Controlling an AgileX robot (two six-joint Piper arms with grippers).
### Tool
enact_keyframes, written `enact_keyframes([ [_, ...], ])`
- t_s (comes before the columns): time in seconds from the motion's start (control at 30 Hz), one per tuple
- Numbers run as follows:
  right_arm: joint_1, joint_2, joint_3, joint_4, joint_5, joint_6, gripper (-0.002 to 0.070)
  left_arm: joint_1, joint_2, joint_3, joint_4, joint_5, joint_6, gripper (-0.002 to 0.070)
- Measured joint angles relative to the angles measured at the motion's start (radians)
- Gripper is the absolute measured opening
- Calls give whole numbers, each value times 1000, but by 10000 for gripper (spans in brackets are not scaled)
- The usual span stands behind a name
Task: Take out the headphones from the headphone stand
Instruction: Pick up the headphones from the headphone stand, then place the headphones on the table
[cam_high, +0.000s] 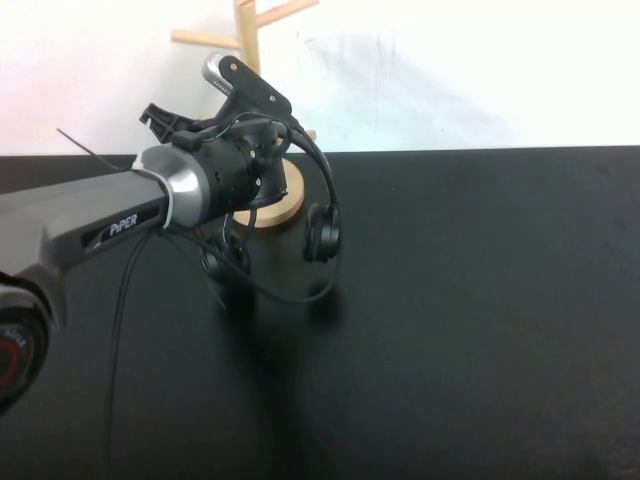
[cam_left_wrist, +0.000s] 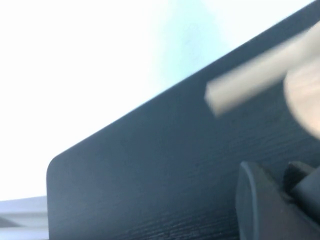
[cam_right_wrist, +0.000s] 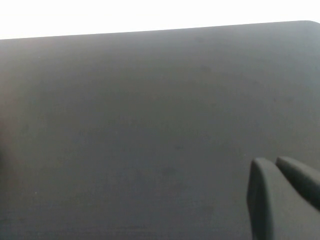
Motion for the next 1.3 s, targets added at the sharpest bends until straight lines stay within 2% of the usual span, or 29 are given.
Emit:
enact_keyframes([
  [0.7,0,0,0,0,0,0,-9,-23,-69,0,-18,19,-11,61],
  [0.93,0,0,0,0,0,0,-9,-61,-154,0,-47,124,6,61],
  [1.03,0,0,0,0,0,0,-9,-83,-215,0,-144,163,74,61],
  [1.3,0,0,0,0,0,0,-9,-109,-354,0,-675,347,398,61],
])
